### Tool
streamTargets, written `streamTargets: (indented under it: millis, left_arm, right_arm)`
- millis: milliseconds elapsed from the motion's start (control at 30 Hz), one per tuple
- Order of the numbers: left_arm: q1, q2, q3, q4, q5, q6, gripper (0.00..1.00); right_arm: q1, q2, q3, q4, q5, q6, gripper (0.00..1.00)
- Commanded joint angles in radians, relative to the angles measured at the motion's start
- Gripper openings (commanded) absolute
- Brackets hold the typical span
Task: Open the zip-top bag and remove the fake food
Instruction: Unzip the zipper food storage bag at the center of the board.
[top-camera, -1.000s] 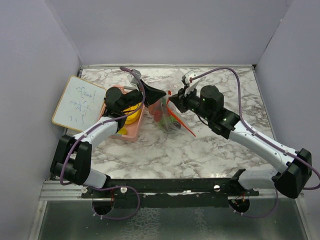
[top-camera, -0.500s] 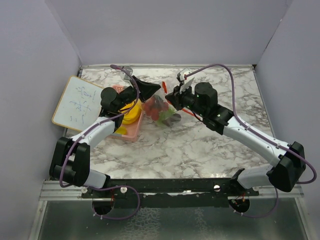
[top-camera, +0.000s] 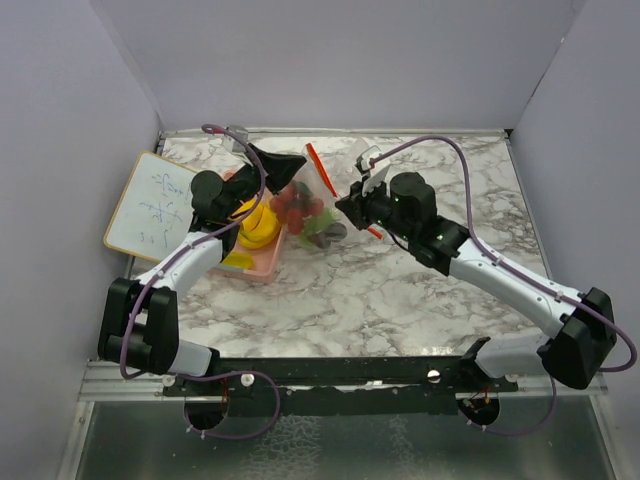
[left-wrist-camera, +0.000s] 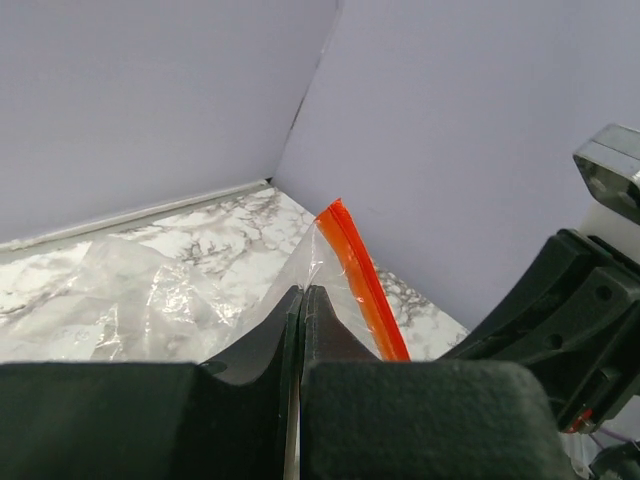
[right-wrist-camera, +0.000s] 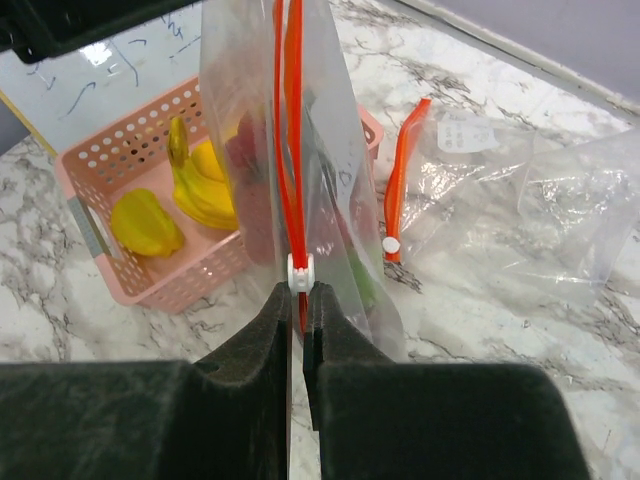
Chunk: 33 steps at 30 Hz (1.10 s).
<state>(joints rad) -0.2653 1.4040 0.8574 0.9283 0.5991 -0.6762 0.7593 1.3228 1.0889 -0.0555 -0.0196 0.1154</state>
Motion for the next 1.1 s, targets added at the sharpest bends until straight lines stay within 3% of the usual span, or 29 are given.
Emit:
streamTargets:
  millis: [0, 533, 733, 833, 1067]
  left_arm:
    - [0.061, -0.038, 0.049, 0.084, -0.098, -0.041, 0.00]
    - [0.129, 0.058, 0.040, 0.211, -0.089, -0.188, 0.00]
    - [0.125, 0.121, 0.034, 0.342, -0.020, -0.296, 0.00]
    - [0.103, 0.126, 0.015, 0.364, -0.001, -0.289, 0.00]
    - [-0.047, 0.111, 0.055, 0.225, 0.016, -0.185, 0.00]
  right_arm:
    - [0.004, -0.058, -0.047, -0.094, 0.047, -0.016, 0.02]
    - [0.004, -0.314, -0.327, -0.179, 0.088, 0.039, 0.02]
    - [0.003, -0.378, -0.318, -0.212, 0.107, 0.025, 0.02]
    - [0.004, -0.405, -0.281, -0.231, 0.091, 0.033, 0.08]
    - [0.004, -0.479, -0.242, -0.260, 0.102, 0.035, 0.13]
